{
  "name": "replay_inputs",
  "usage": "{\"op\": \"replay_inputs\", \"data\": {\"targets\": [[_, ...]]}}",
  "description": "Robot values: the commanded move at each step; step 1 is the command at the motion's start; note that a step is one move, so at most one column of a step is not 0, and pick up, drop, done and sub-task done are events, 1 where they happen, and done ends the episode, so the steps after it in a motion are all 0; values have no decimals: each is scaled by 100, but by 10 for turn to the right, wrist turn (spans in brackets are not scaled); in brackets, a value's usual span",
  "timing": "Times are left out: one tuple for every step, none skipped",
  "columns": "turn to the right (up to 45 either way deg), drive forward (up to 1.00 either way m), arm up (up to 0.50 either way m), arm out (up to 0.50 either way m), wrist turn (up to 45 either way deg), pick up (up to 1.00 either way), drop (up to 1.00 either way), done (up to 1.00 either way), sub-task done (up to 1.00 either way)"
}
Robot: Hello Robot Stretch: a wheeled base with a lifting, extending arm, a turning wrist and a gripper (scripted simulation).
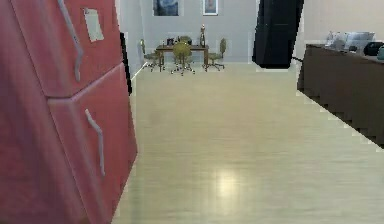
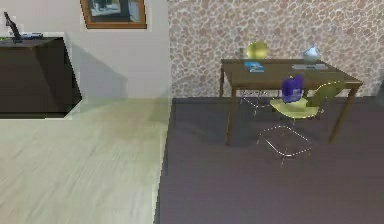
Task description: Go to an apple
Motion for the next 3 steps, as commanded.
{"op": "replay_inputs", "data": {"targets": [[0,100,0,0,0,0,0,0,0],[-30,0,0,0,0,0,0,0,0],[0,30,0,0,0,0,0,0,0]]}}
